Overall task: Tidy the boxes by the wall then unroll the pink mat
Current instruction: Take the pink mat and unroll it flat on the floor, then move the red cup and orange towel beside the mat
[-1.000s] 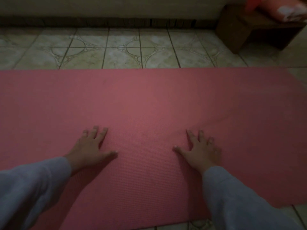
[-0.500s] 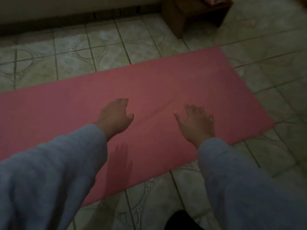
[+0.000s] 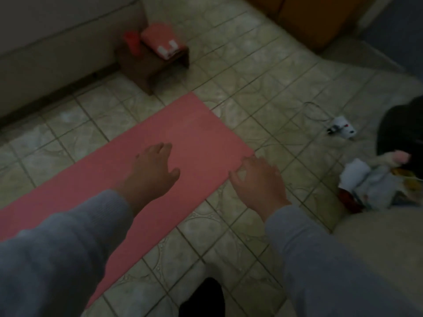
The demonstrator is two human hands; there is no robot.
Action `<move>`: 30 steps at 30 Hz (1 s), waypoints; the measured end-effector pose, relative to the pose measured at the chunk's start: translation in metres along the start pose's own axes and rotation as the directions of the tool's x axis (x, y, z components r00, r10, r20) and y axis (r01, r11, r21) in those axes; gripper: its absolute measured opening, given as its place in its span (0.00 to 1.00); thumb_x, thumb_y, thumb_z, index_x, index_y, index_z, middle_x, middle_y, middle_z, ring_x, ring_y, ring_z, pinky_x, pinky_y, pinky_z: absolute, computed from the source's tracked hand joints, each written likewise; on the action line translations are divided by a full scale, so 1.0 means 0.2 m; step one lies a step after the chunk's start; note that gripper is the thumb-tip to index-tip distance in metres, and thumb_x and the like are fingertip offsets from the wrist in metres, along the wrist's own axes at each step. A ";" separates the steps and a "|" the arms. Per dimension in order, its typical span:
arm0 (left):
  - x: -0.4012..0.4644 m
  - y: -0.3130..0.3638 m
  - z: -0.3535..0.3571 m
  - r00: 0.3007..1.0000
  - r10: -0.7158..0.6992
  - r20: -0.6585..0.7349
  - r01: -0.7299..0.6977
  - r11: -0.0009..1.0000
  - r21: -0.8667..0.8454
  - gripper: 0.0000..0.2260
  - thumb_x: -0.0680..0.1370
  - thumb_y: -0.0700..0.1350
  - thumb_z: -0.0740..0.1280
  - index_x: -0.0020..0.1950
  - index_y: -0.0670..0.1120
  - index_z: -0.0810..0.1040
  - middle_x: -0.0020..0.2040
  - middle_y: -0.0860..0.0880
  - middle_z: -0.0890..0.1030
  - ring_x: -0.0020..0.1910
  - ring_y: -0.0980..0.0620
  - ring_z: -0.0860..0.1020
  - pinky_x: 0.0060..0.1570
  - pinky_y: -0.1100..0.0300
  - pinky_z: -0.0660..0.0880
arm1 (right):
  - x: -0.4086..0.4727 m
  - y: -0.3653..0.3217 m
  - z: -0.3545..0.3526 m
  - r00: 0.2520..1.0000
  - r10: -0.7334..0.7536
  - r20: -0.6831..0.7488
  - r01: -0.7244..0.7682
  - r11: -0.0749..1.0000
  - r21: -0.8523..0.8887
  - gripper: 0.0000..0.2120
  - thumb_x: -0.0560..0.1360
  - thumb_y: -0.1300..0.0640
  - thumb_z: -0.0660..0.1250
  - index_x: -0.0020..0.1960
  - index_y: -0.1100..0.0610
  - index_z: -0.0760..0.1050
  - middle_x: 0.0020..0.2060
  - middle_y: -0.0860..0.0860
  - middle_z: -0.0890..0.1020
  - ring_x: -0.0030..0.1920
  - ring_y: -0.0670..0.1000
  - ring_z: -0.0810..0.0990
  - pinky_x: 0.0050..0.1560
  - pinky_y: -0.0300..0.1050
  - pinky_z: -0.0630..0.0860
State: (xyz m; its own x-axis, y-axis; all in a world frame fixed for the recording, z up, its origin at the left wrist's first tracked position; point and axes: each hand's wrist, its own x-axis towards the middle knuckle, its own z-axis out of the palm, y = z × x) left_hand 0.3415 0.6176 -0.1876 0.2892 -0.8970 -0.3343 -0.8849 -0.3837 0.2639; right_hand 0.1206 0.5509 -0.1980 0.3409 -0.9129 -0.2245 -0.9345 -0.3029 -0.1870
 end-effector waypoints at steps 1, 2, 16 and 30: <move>-0.01 0.08 -0.07 1.000 0.018 -0.004 -0.018 1.000 0.019 0.31 0.77 0.54 0.61 0.76 0.46 0.54 0.76 0.44 0.59 0.74 0.45 0.58 0.72 0.46 0.58 | -0.03 0.05 -0.08 1.000 0.018 0.013 -0.018 1.000 0.010 0.29 0.76 0.38 0.53 0.71 0.54 0.66 0.68 0.52 0.71 0.70 0.54 0.65 0.70 0.57 0.58; -0.02 0.16 -0.13 1.000 0.031 -0.002 -0.031 0.999 0.033 0.31 0.77 0.54 0.61 0.76 0.46 0.54 0.76 0.44 0.59 0.74 0.45 0.58 0.72 0.46 0.58 | -0.06 0.10 -0.15 0.999 0.034 0.037 -0.034 0.999 0.018 0.30 0.76 0.37 0.51 0.72 0.53 0.64 0.70 0.51 0.70 0.72 0.53 0.62 0.71 0.57 0.56; 0.21 0.84 -0.45 0.993 0.117 -0.023 -0.115 0.991 0.063 0.33 0.77 0.57 0.59 0.77 0.46 0.50 0.77 0.45 0.56 0.76 0.44 0.54 0.73 0.46 0.54 | 0.17 0.53 -0.85 0.995 0.090 0.036 -0.091 0.996 0.014 0.35 0.75 0.32 0.44 0.74 0.52 0.60 0.74 0.51 0.64 0.75 0.55 0.56 0.73 0.60 0.50; 1.01 1.24 -0.66 0.987 0.156 0.028 -0.157 0.985 0.070 0.34 0.76 0.58 0.59 0.77 0.47 0.50 0.78 0.46 0.55 0.76 0.44 0.52 0.72 0.46 0.51 | 1.23 0.66 -1.39 0.995 0.054 -0.082 -0.054 0.998 0.014 0.36 0.75 0.32 0.41 0.75 0.52 0.59 0.75 0.52 0.62 0.76 0.56 0.53 0.73 0.61 0.47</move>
State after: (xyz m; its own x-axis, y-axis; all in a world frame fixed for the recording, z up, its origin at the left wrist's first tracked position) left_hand 0.2290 0.3131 -0.0699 0.1375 -0.9393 -0.3143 -0.9429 -0.2213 0.2490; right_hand 0.0525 0.2110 -0.0111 0.2799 -0.9474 -0.1549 -0.9499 -0.2499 -0.1876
